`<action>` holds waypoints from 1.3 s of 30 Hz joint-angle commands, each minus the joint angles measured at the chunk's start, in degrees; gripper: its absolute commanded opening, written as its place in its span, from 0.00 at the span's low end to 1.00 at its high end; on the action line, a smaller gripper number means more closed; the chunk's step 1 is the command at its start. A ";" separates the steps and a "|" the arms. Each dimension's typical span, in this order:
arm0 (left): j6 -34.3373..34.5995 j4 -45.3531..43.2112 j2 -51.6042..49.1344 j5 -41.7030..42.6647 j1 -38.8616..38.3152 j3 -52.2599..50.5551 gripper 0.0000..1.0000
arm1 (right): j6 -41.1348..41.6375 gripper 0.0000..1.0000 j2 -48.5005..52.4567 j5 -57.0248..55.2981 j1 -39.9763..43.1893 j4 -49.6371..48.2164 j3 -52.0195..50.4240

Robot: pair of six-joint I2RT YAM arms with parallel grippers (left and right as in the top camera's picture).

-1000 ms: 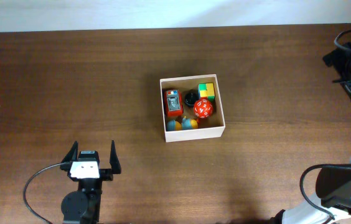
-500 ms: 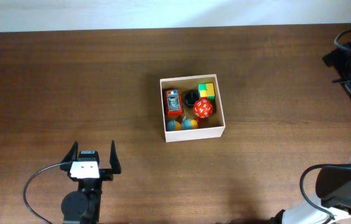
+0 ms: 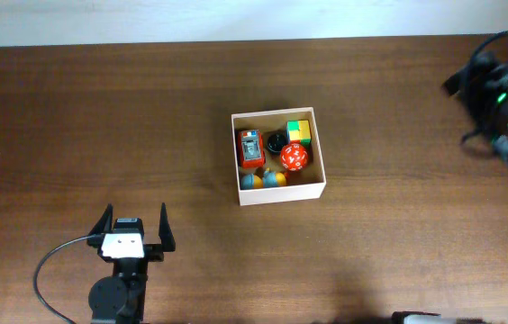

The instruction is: Pack container

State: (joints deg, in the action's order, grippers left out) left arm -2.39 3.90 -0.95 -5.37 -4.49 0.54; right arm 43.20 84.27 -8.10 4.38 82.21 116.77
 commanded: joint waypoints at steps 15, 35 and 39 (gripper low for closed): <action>-0.92 0.42 0.61 0.17 -0.24 -0.02 0.99 | -18.58 0.99 -48.48 -1.49 -13.22 -56.33 -65.44; -0.94 0.42 0.61 0.17 -0.24 -0.02 0.99 | -26.91 0.99 -82.99 3.04 -9.99 -81.59 -110.22; -0.94 0.42 0.61 0.17 -0.24 -0.02 0.99 | -26.93 0.99 -84.08 3.17 -9.92 -81.64 -112.83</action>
State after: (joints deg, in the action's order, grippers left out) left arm -2.48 3.95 -0.84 -5.37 -4.49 0.56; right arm 16.93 1.08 -5.93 -6.00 1.06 5.28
